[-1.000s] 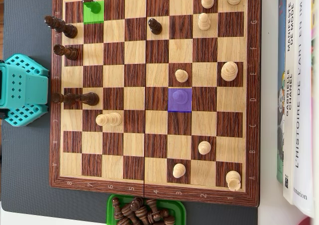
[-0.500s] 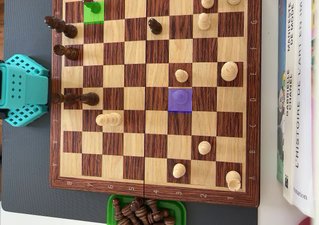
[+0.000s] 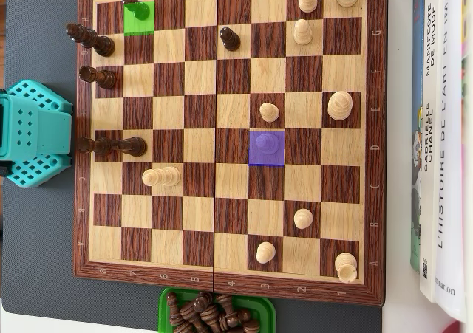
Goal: Play chess
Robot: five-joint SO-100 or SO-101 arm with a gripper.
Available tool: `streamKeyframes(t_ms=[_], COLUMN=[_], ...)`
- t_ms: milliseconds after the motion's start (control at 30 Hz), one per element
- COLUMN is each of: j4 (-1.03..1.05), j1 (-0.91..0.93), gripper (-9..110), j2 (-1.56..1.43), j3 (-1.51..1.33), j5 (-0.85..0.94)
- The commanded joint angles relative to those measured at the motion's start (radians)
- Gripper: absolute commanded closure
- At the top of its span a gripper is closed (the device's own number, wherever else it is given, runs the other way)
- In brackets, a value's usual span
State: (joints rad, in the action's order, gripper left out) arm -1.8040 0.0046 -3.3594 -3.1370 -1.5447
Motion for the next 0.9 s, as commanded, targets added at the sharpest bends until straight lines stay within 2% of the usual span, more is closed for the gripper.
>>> streamKeyframes(t_ms=[0, 867], j4=[0.0, 0.0], j1=[0.005, 0.0], gripper=[83, 83], j2=[0.011, 0.012], j3=[-0.023, -0.023], j5=[-0.005, 0.002])
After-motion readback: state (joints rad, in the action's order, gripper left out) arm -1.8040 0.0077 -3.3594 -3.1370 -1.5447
